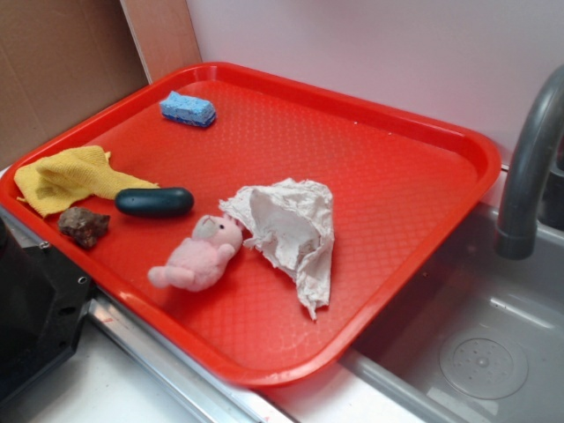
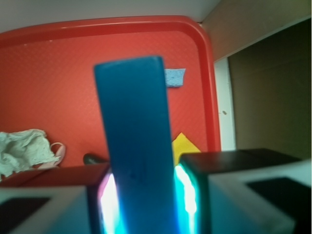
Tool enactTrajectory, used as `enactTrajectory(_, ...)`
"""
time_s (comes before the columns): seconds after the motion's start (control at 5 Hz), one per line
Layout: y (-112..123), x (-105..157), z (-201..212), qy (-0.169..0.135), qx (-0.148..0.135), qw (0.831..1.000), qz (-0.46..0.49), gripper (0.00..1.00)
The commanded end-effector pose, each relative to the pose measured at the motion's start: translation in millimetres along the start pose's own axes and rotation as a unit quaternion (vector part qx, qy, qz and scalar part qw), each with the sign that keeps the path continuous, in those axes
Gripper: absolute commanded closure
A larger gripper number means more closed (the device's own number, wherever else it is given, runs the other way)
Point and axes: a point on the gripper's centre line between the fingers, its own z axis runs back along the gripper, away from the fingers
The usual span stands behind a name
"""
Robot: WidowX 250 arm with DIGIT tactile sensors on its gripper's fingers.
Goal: Grab the blue block.
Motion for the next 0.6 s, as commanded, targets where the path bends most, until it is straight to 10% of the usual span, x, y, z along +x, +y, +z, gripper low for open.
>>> enactTrajectory(0.0, -18.7, 21.2, -17.5, -0.041, -0.031, 0.997, -0.051, 1.00)
enactTrajectory(0.4, -19.3, 29.6, -30.6, -0.024, -0.011, 0.999, -0.041, 1.00)
